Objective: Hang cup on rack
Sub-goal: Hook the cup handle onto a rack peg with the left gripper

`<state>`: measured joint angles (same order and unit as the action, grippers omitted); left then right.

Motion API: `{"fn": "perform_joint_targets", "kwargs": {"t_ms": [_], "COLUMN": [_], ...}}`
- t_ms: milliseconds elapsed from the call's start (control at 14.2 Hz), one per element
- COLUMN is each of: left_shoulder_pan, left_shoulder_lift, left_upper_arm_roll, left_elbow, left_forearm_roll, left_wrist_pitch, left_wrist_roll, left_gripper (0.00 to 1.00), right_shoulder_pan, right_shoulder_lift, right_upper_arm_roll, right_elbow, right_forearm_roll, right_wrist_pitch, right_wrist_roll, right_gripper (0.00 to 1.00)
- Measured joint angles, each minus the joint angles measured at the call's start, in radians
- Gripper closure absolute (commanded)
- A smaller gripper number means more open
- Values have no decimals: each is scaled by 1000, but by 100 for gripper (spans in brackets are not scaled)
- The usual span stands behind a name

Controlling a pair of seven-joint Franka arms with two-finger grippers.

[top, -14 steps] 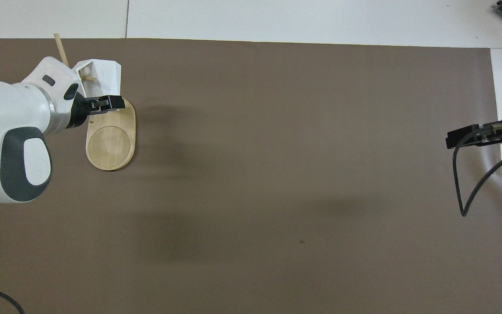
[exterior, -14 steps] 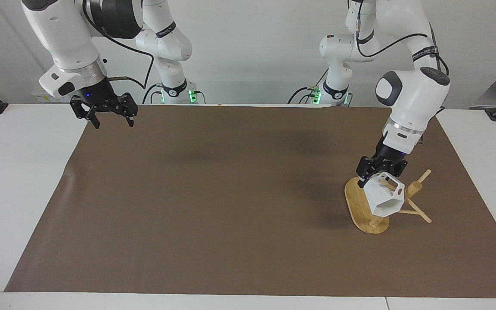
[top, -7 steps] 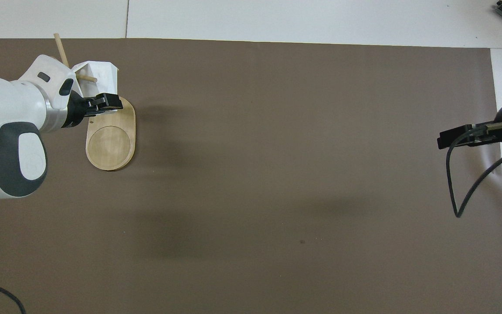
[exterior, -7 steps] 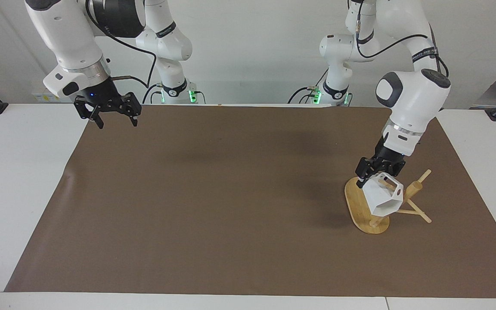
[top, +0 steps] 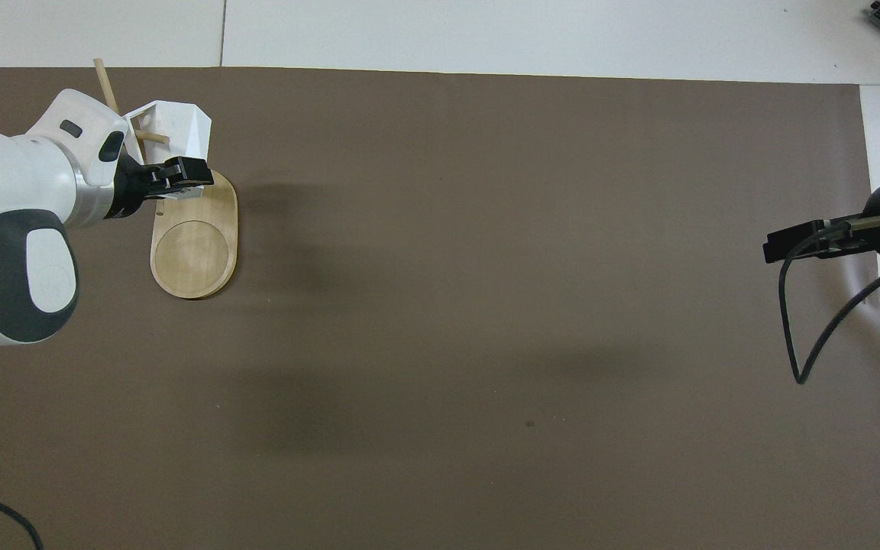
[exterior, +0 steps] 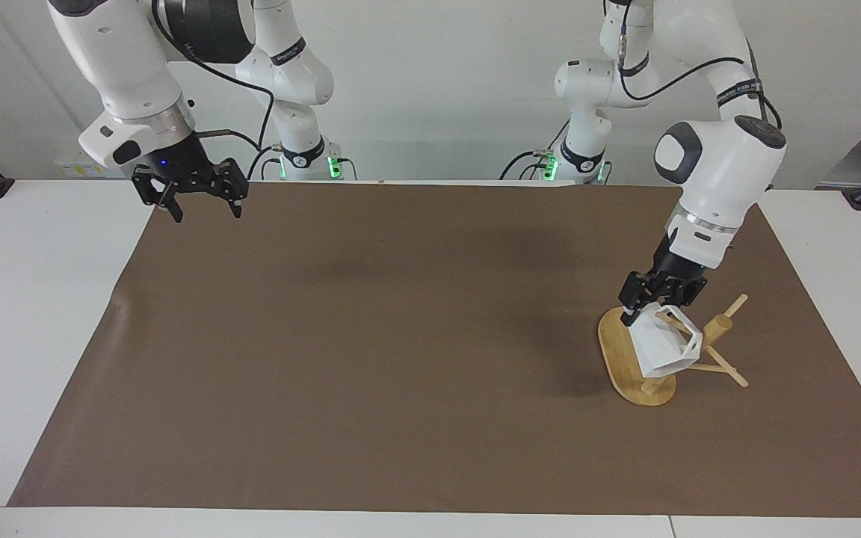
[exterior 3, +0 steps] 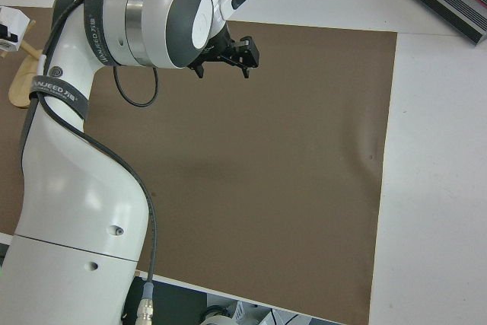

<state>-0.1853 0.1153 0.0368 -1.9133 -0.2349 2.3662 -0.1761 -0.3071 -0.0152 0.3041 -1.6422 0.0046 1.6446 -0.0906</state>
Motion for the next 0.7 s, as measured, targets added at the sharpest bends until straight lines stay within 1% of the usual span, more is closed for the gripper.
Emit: {"fn": "perform_joint_targets", "kwargs": {"t_ms": [70,141,422,563,704], "left_shoulder_pan": [0,0,0,8,34], "left_shoulder_lift": [0,0,-3,-21,-64], "left_upper_arm_roll": [0,0,1,3,5], "left_elbow": [1,2,22,32,35], "left_forearm_roll": [0,0,1,1,1], "left_wrist_pitch": [0,0,-27,-93,-209], "left_wrist_roll": [0,0,16,73,177], "left_gripper": [9,0,0,0,0], "right_shoulder_pan": [6,24,102,121,140], "right_shoulder_lift": [0,0,0,0,0], "right_upper_arm_roll": [-11,-39,-150,-173,-190], "right_elbow": [0,-1,-1,-1,-1], "right_forearm_roll": [0,0,1,1,1], "right_wrist_pitch": [0,0,0,0,0], "right_wrist_roll": [0,0,0,0,0], "right_gripper": [0,0,0,0,0]}}
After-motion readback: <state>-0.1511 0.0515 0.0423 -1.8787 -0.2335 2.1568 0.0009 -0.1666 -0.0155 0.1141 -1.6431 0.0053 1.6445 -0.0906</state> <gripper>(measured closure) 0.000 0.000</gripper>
